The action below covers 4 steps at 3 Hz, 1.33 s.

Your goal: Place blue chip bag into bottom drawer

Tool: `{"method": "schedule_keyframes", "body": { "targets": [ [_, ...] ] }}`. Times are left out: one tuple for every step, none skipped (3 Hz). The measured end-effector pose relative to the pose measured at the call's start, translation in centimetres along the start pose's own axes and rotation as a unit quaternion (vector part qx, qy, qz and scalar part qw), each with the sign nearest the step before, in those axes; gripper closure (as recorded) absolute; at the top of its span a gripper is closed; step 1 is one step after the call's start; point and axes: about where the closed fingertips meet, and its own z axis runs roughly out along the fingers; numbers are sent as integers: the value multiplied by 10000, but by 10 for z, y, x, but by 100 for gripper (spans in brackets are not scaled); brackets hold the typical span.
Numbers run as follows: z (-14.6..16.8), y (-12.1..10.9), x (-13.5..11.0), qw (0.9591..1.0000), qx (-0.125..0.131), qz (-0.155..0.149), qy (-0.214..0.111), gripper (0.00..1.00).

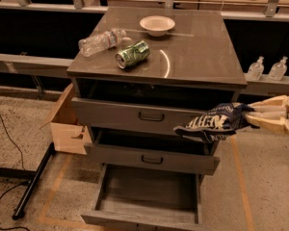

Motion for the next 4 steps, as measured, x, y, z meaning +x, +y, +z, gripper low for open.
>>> {"method": "schedule_keyframes", "body": {
  "targets": [
    [21, 22, 18, 9996, -90, 246, 58, 100],
    [73, 64, 58, 9980, -155, 608, 18, 100],
    [162, 138, 126, 9940, -440, 995, -70, 100],
    [202, 176, 166, 9926, -618, 1042, -46, 100]
  ]
}}
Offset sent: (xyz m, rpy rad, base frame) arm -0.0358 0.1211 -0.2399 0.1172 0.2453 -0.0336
